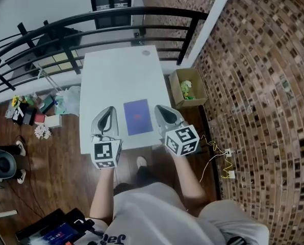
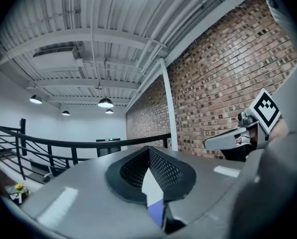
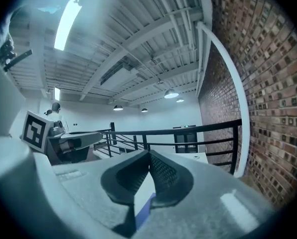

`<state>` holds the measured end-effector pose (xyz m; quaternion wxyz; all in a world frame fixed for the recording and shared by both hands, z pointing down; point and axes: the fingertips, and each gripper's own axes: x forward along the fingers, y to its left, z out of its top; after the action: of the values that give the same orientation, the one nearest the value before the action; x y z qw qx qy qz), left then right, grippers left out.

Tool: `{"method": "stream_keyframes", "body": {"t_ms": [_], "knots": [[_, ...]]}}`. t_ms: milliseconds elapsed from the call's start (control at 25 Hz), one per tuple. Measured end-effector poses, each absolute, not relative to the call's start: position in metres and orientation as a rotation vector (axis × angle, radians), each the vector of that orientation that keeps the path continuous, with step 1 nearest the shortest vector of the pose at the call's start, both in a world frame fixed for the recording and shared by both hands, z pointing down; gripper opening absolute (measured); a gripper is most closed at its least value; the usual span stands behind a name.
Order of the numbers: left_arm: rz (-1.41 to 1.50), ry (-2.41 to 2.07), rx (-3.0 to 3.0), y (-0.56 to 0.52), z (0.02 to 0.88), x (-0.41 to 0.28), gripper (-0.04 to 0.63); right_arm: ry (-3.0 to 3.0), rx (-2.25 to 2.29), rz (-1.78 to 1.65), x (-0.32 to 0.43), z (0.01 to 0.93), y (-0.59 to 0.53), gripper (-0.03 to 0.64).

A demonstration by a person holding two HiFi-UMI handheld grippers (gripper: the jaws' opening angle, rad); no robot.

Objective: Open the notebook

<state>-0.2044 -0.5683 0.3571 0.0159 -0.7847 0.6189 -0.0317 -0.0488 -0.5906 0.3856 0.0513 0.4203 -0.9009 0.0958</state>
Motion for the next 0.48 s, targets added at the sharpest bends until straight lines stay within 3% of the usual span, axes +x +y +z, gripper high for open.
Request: {"method": "stream_keyframes", "body": {"t_ms": [480], "knots": [[-0.251, 1.752, -2.648, -0.673, 0.416, -0.16, 0.015, -2.586, 1.011, 0.113, 0.008, 0.417, -0.688, -0.012]]}}
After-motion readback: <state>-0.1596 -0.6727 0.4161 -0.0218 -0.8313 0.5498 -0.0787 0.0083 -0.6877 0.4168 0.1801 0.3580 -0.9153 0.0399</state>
